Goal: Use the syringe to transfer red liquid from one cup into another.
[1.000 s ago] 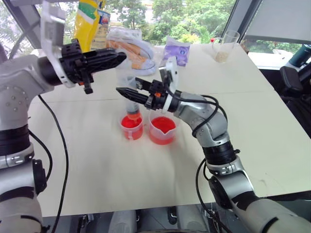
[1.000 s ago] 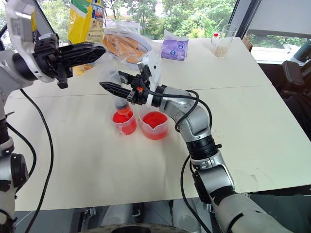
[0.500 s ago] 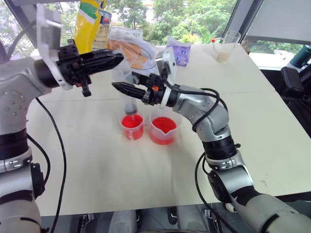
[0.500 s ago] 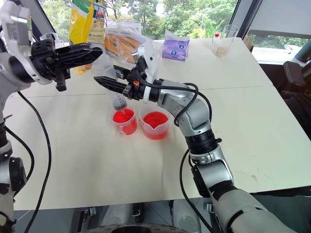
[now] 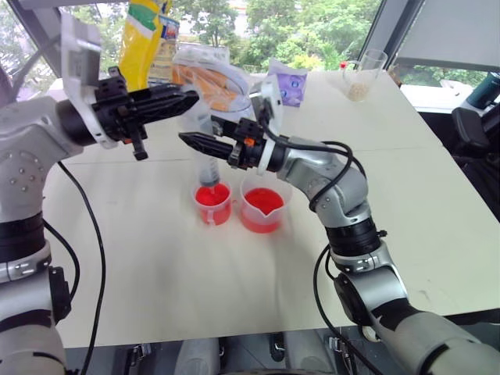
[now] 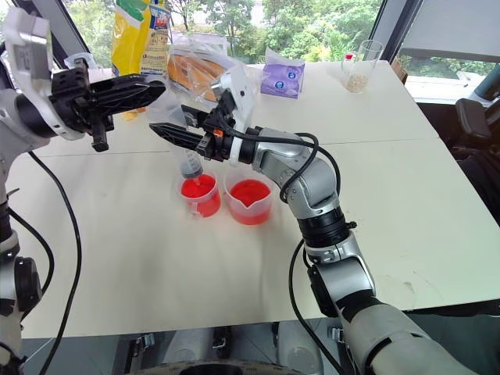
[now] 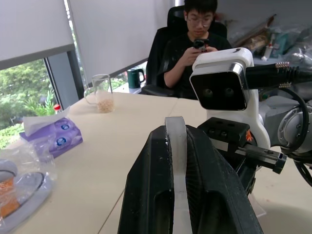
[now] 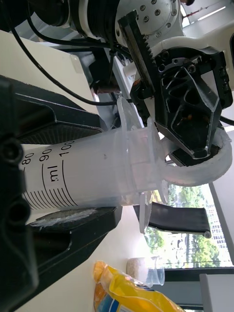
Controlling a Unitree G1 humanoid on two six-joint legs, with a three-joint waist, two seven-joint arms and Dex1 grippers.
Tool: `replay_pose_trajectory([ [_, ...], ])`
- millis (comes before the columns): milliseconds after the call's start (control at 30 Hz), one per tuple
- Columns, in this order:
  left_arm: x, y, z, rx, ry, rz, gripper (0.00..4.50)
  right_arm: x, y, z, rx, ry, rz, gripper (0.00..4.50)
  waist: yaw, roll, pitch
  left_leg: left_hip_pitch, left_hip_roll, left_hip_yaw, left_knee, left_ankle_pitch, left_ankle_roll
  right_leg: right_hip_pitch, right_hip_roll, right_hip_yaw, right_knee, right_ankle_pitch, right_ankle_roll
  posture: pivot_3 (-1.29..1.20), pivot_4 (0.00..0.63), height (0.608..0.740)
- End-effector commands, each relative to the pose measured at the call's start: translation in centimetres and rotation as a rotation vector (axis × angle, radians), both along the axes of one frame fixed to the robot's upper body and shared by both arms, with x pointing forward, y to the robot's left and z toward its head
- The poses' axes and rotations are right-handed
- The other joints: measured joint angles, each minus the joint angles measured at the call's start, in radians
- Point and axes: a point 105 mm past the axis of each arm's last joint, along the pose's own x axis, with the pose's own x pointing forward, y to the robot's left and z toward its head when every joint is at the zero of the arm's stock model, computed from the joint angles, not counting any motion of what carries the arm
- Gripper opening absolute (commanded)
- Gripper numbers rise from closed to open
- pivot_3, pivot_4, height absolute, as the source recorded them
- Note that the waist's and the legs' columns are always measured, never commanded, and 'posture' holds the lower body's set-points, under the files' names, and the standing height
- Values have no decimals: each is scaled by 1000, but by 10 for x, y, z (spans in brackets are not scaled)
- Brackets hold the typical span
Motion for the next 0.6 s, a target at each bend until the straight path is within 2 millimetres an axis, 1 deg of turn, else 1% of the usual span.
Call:
replay_pose_trajectory([
  [33, -1, -11, -16, 44, 81, -45, 1799, -10, -9, 50, 136, -135, -4, 1397, 1, 0, 0, 0, 0, 0, 0, 0, 0, 0, 0, 0, 0, 0, 0, 0, 150, 740],
  [200, -1, -9, -12, 37, 69, -33, 4369, -9, -7, 42, 126, -102, 1, 1397, -1, 0, 0, 0, 0, 0, 0, 0, 0, 0, 0, 0, 0, 0, 0, 0, 150, 740],
  [233, -2, -9, -11, 35, 67, -31, 4449, -10, -6, 40, 124, -95, 3, 1397, -1, 0, 0, 0, 0, 0, 0, 0, 0, 0, 0, 0, 0, 0, 0, 0, 150, 740],
  [300, -8, -3, -8, 32, 65, -31, 4449, -10, -6, 33, 117, -74, 8, 1397, -5, 0, 0, 0, 0, 0, 0, 0, 0, -1, 0, 0, 0, 0, 0, 0, 150, 740],
  [400, -12, 11, -7, 32, 70, 10, 4449, -10, -6, 29, 117, -57, 6, 1397, -7, 0, 0, 0, 1, 0, -1, 0, 0, -1, 0, 0, 0, 0, 0, 0, 150, 740],
  [500, -13, 22, -7, 48, 66, 52, 4449, -10, -7, 31, 125, -49, 2, 1397, -3, 0, 0, 0, 1, 0, -1, 0, 0, -1, 0, 0, 0, 0, 0, 0, 150, 740],
  [600, -13, 30, -6, 53, 58, 86, 4449, -8, -13, 39, 135, -47, -10, 1397, 1, 0, 0, 0, 1, 0, -1, 0, 0, -1, 0, 0, 0, 0, 0, 0, 150, 740],
])
